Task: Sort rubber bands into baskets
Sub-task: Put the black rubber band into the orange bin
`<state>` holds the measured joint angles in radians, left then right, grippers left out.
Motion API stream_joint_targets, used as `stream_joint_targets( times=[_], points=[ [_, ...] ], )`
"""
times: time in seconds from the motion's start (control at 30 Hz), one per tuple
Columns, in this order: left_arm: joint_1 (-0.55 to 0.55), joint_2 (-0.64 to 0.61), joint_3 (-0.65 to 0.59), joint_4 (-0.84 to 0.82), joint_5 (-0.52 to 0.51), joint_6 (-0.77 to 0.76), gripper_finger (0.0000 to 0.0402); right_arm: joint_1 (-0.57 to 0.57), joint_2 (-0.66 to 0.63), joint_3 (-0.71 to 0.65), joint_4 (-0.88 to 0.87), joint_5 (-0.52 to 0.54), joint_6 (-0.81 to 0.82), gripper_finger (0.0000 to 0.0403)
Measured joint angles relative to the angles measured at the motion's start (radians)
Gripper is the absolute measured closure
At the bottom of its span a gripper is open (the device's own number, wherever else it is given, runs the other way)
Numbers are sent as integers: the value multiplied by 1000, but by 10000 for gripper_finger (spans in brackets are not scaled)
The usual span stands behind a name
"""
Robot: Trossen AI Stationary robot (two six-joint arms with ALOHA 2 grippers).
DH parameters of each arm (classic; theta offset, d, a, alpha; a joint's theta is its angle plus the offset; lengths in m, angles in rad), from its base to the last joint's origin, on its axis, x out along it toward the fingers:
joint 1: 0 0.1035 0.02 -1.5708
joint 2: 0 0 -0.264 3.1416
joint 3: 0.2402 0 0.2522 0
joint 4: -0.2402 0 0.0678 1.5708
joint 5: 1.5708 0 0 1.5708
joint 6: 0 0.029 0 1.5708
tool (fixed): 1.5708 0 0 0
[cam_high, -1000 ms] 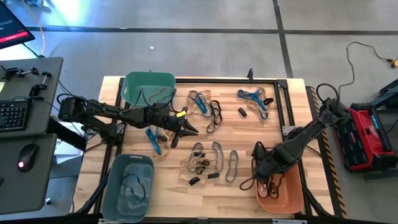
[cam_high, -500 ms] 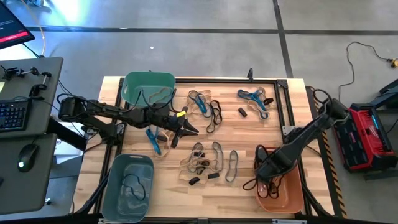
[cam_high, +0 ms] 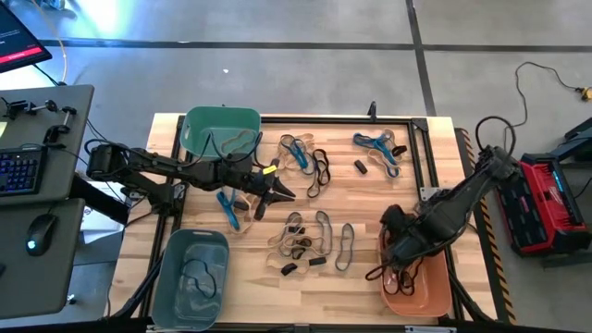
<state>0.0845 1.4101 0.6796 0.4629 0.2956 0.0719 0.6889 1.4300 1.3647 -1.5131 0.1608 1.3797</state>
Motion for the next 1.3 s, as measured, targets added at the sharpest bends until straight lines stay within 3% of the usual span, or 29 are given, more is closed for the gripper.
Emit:
stream_joint_targets(
  times=[0.13, 0.3, 0.4, 0.63, 0.9, 1.13, 1.3],
  points=[
    [0, 0, 0, -3, -20, 0, 362, -46, 0, 84, -15, 166, -126, 249],
    [0, 0, 0, -3, -41, 0, 362, -220, -14, 85, -2, 268, -327, 282],
    [0, 0, 0, -5, -41, 2, 362, -357, -34, 22, 66, 256, -469, 307],
    [0, 0, 0, -37, -41, 1, 362, -685, -64, -249, 471, 106, -791, 326],
    [0, 0, 0, -56, -42, 0, 362, -946, -61, -516, 744, 95, -862, 275],
    [0, 0, 0, -56, -41, 12, 362, -1036, -61, -666, 1028, 102, -954, 218],
    [0, 0, 0, -58, -41, 11, 362, -1085, -61, -713, 1106, 126, -989, 211]
  ],
)
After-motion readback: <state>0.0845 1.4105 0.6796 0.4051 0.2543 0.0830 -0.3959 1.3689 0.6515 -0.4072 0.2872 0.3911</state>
